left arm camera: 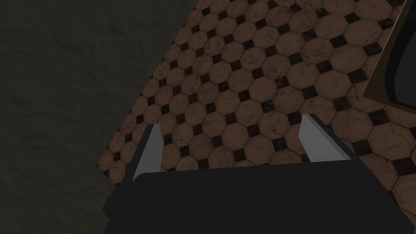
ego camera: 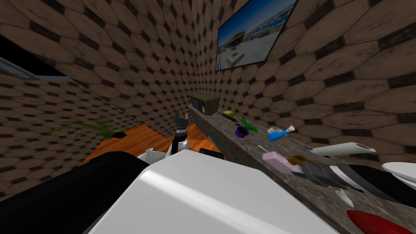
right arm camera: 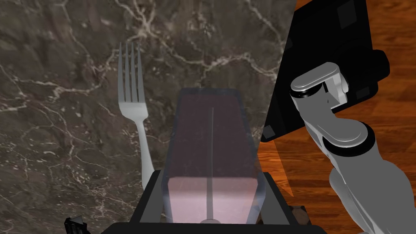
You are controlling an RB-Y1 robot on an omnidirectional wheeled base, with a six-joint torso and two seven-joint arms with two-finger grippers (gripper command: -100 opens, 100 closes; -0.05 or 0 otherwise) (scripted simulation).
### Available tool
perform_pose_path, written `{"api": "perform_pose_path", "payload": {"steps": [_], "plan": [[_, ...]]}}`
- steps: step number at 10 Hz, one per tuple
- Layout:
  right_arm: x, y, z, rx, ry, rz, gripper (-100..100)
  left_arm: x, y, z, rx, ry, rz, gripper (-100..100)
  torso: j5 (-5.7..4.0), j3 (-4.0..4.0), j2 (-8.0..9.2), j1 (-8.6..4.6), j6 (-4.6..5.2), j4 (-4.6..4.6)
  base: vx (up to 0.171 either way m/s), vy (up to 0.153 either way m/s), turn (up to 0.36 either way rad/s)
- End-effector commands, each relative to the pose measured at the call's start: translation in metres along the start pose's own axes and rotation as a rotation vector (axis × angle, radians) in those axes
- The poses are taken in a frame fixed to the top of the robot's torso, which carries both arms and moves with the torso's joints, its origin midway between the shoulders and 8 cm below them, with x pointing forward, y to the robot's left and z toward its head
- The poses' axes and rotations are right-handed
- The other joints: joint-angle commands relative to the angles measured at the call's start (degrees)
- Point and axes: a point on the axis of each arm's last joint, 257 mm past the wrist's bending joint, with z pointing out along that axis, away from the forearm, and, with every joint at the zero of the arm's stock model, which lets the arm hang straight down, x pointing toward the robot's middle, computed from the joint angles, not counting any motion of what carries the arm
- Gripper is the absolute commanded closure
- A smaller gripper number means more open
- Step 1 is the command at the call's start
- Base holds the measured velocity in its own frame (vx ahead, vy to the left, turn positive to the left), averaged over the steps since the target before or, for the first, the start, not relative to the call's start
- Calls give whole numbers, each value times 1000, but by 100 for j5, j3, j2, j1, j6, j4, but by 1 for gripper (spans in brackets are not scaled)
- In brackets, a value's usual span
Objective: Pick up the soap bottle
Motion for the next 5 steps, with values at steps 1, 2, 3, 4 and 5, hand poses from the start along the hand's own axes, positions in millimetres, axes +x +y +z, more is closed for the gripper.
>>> {"api": "perform_pose_path", "payload": {"steps": [1, 2, 3, 4, 5], "plan": [[0, 0, 0, 0, 0, 0, 0, 0, 0, 0, 0, 0, 0, 0, 0, 0, 0, 0, 0, 0, 0, 0, 0], [-9, -5, -11, -2, 3, -9, 100, 0, 0, 0, 0, 0, 0, 0, 0, 0, 0, 1, 0, 0, -3, -1, -79], [-15, -8, -17, -4, 6, -16, 100, 0, 0, 0, 0, 0, 0, 0, 6, 2, 2, 4, 4, 1, -8, -4, -121], [-11, -5, -13, -1, 4, -15, 100, 0, 0, 0, 0, 0, 0, 0, 7, 4, 5, 6, 5, 3, -3, -1, -21], [-12, -6, -14, -2, 4, -14, 0, 0, 0, 0, 0, 0, 0, 0, 3, 3, 5, 5, 3, 1, 0, 0, 0]]}}
